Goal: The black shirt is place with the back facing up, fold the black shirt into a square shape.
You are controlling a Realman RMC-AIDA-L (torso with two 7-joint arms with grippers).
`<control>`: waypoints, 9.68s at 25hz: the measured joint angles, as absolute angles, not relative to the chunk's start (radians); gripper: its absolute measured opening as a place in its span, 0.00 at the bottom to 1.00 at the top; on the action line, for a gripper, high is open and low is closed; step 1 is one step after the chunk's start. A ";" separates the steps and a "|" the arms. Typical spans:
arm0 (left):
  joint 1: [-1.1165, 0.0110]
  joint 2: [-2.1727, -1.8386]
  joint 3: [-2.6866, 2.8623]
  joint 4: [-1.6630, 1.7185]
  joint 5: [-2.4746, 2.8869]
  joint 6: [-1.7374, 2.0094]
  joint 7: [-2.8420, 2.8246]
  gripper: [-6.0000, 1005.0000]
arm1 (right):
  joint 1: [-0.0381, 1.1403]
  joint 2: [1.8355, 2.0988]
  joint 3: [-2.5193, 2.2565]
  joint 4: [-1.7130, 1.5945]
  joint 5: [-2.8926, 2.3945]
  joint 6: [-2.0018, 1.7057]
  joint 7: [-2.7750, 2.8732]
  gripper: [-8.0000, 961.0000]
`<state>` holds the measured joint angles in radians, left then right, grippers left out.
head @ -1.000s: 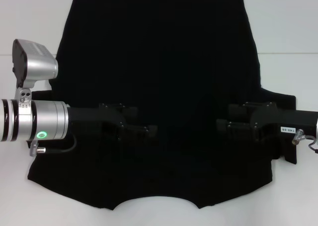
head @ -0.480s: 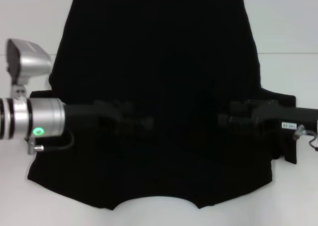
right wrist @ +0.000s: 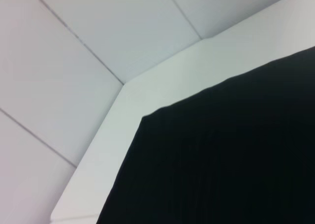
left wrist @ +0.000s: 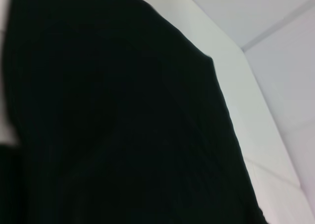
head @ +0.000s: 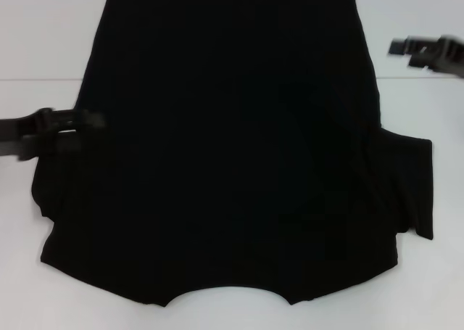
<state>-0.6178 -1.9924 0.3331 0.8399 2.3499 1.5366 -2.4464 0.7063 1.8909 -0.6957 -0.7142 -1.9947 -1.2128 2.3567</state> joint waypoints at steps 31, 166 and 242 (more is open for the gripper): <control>-0.580 -2.000 0.255 0.744 2.618 1.339 -2.479 0.59 | 0.730 1.885 -0.689 -0.768 -2.075 -1.257 2.425 0.73; -0.615 -2.042 0.488 0.798 2.140 1.639 -1.875 0.79 | 0.719 1.949 -0.653 -0.681 -2.657 -1.401 2.537 0.60; -0.546 -2.045 0.390 0.787 1.998 1.664 -1.878 0.79 | 0.798 2.092 -1.147 -1.009 -2.616 -1.244 2.306 0.04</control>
<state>-0.5461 -2.0452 0.3896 0.7865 1.9982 1.6644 -1.8784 0.7975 2.0922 -1.1469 -1.0094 -2.6165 -1.2439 2.3063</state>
